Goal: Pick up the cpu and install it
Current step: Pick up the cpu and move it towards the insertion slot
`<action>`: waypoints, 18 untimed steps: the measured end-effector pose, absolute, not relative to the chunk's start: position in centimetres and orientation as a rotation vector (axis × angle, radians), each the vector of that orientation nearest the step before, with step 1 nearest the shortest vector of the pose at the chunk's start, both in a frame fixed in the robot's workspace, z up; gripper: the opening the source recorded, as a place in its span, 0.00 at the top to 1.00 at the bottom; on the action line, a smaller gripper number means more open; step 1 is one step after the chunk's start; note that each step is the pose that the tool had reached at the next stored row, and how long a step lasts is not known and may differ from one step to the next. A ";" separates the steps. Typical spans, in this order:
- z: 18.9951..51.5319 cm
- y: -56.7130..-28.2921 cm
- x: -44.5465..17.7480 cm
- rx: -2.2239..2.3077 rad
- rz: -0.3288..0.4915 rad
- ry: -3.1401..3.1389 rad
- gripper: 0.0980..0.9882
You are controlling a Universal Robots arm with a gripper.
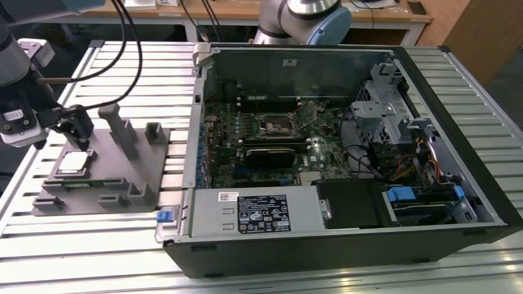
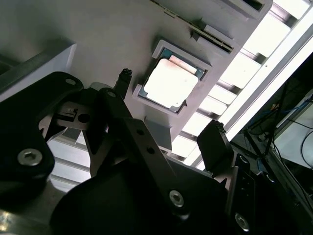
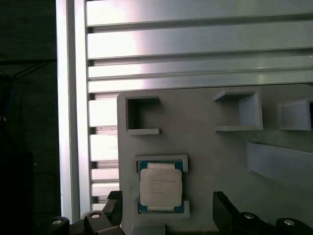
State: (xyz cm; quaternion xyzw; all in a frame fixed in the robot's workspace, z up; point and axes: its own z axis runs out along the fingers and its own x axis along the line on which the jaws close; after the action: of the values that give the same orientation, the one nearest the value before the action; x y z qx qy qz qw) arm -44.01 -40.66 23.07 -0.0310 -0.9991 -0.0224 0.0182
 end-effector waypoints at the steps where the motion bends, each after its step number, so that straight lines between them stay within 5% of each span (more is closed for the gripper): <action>1: 23.0 -40.7 -44.0 -0.096 -0.069 -3.103 0.19; 18: 22.6 -40.7 -44.0 -0.096 -0.070 -3.103 0.19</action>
State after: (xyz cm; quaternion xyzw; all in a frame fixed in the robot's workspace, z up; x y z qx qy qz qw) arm -44.01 -40.71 22.63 -0.0310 -0.9991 -0.0225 0.0181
